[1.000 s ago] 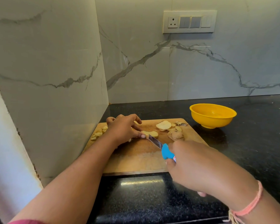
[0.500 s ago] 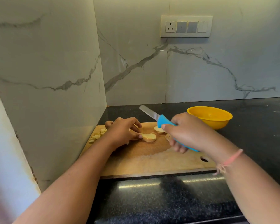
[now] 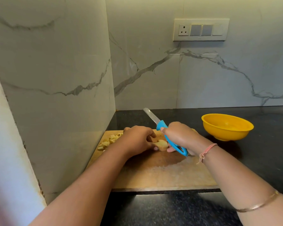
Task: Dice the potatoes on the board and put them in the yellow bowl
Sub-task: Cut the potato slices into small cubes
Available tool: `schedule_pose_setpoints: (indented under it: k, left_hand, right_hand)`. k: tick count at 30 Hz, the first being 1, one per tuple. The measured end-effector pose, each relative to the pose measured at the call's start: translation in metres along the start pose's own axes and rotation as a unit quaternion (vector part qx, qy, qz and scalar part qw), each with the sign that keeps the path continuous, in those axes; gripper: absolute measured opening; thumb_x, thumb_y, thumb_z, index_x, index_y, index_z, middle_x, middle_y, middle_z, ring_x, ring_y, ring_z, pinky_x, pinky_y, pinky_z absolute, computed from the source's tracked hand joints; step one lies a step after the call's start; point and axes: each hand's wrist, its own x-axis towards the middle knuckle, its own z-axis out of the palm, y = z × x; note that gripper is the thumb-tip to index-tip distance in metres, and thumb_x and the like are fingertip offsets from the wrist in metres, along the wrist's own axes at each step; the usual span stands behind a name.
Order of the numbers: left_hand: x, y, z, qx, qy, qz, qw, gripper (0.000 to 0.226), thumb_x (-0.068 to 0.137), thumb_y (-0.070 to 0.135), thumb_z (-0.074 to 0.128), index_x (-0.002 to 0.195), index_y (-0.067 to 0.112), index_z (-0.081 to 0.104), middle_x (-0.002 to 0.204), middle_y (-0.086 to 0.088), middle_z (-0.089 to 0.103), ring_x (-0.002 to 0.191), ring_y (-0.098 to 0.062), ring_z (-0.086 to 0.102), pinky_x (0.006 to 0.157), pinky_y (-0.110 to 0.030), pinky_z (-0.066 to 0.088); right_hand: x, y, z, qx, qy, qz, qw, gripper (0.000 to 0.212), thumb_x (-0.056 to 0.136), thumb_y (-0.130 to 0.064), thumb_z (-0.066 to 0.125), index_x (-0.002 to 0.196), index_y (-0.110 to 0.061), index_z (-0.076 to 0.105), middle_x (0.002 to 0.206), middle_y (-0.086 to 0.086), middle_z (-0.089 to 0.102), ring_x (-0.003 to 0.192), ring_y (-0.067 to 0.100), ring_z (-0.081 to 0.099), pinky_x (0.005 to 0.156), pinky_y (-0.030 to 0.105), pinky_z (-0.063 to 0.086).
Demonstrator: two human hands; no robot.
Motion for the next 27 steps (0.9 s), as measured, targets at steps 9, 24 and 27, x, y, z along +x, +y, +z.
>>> schedule_pose_setpoints:
  k: [9,24,27]
  left_hand:
    - [0.002,0.005,0.002,0.089,0.009,-0.064,0.994,0.060,0.083,0.064,0.056,0.131,0.028,0.052,0.110,0.007,0.063,0.106,-0.014,0.054,0.095,-0.041,0.033]
    - [0.000,-0.006,0.002,0.061,-0.001,-0.092,0.994,0.046,0.082,0.065,0.056,0.113,0.032,0.065,0.106,0.007,0.062,0.104,-0.014,0.034,0.085,-0.039,0.024]
    - [0.002,-0.005,0.004,0.021,-0.007,-0.076,0.997,0.047,0.084,0.059,0.058,0.119,0.028,0.063,0.116,0.006,0.062,0.113,-0.017,0.039,0.090,-0.041,0.026]
  right_hand:
    - [0.017,-0.011,0.006,-0.046,0.001,-0.069,0.997,0.027,0.099,-0.036,0.041,0.102,-0.012,0.051,0.089,0.006,0.057,0.078,0.017,0.057,0.078,0.029,0.050]
    - [0.012,0.004,0.003,0.133,-0.012,-0.007,0.991,0.034,0.098,-0.030,0.047,0.126,-0.010,0.046,0.111,0.012,0.060,0.093,0.021,0.065,0.079,0.031,0.056]
    - [0.011,0.005,0.003,0.168,-0.023,0.002,0.986,0.035,0.098,-0.029,0.049,0.127,-0.010,0.045,0.113,0.013,0.059,0.097,0.023,0.064,0.082,0.033,0.056]
